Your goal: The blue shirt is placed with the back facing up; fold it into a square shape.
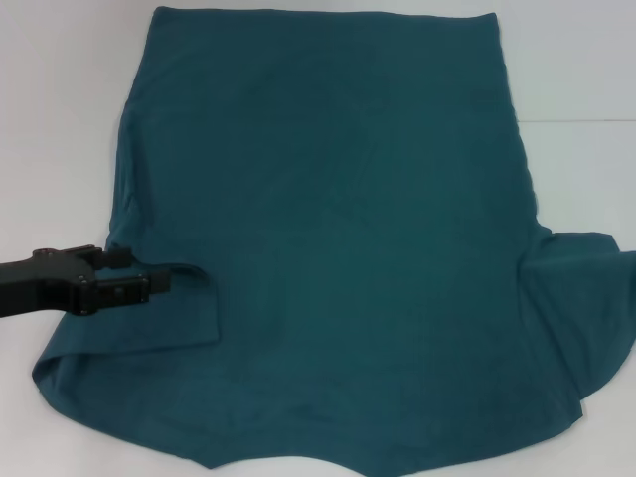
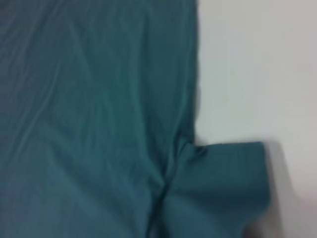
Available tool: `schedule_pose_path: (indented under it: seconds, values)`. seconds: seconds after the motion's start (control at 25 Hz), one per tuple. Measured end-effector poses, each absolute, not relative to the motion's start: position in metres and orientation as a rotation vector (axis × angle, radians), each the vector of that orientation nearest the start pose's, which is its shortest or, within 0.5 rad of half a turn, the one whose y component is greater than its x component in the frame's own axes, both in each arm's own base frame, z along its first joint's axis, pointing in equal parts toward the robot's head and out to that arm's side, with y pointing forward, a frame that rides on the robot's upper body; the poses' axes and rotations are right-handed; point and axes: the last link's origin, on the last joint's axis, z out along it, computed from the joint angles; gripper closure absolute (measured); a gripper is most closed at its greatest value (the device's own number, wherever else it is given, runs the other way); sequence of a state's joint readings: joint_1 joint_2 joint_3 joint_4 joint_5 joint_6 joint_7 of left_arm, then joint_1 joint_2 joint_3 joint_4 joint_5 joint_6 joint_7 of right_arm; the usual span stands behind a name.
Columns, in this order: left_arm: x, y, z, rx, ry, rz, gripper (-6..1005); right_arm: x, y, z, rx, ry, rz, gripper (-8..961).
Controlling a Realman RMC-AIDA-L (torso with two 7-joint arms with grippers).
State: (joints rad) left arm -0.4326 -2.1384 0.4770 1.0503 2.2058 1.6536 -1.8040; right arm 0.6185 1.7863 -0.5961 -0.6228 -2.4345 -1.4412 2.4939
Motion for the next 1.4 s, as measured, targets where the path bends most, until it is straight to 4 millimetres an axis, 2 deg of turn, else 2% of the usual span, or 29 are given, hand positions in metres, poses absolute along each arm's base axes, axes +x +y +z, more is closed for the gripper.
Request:
schedule_pose_path:
  seconds: [0.56, 1.12, 1.4]
  values:
    - [-0.288, 0.314, 0.063, -2.46, -1.048, -0.586, 151, 0.301, 0.374, 0.108, -2.168, 1.877, 0.258, 943]
    - [-0.287, 0.316, 0.064, -2.451, -1.043, -0.604, 150, 0.254, 0.397, 0.069, -2.337, 1.791, 0.191, 940]
    - [-0.286, 0.316, 0.064, -2.438, -1.043, -0.618, 151, 0.24, 0.403, 0.051, -2.389, 1.734, 0.121, 939]
